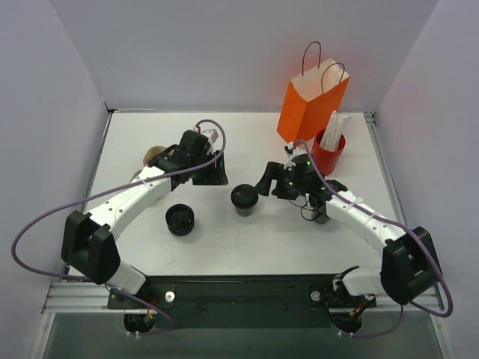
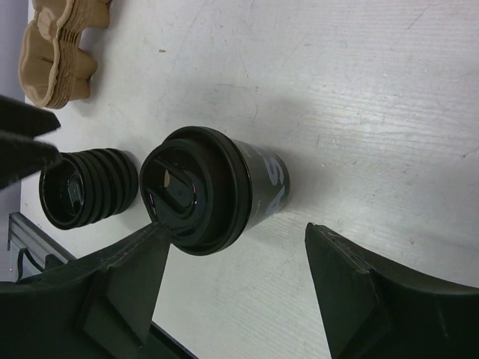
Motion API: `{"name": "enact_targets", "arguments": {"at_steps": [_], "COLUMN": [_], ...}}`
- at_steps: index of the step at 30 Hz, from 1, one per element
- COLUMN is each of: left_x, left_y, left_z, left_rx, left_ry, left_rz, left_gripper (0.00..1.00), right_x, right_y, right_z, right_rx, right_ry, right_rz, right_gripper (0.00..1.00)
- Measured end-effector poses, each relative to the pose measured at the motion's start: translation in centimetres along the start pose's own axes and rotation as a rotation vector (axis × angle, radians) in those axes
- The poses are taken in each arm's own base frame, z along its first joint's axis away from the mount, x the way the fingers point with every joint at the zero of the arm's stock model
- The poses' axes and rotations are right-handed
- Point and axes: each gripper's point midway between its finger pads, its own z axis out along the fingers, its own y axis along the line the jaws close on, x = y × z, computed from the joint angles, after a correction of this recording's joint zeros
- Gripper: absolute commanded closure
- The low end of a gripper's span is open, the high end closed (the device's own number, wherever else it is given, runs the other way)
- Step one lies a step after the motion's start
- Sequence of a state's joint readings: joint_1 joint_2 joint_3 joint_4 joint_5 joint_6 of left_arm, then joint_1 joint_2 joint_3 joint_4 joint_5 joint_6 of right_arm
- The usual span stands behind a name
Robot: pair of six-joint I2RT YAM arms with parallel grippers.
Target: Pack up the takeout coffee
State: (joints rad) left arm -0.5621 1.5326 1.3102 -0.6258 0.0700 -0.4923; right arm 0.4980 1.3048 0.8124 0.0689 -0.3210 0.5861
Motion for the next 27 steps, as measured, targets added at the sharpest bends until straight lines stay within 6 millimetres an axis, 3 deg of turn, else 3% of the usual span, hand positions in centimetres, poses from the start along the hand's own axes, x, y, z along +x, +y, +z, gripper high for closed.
{"name": "enact_targets", "arguments": {"at_steps": [6, 11, 20, 27], "left_x": [2.4, 2.5, 4.6, 4.3], "left_y": [-1.4, -2.0, -1.6, -2.5], "left_z": [1.3, 2.5, 5.5, 6.3], "left_rx": [0.137, 0.193, 0.226, 0.273], "left_ry": [0.005, -0.015, 0.009, -0.016], "left_rz": [0.014, 0.019, -0.008, -0.013], "left_gripper": [0.32, 0.31, 0.38, 0.42], "right_x": [-0.2, 0.2, 1.5, 1.3], "right_y": [0.4, 0.4, 0.1, 0.6], "right_z": [1.5, 2.4, 4.0, 4.4], "right_rx": [-0.024, -0.035, -0.067, -0.118], "right_ry": [0.039, 0.075, 0.123, 0.099], "right_rz": [-0.002, -0.008, -0.015, -0.028], "right_gripper": [0.29, 0.32, 0.53, 0.64]}}
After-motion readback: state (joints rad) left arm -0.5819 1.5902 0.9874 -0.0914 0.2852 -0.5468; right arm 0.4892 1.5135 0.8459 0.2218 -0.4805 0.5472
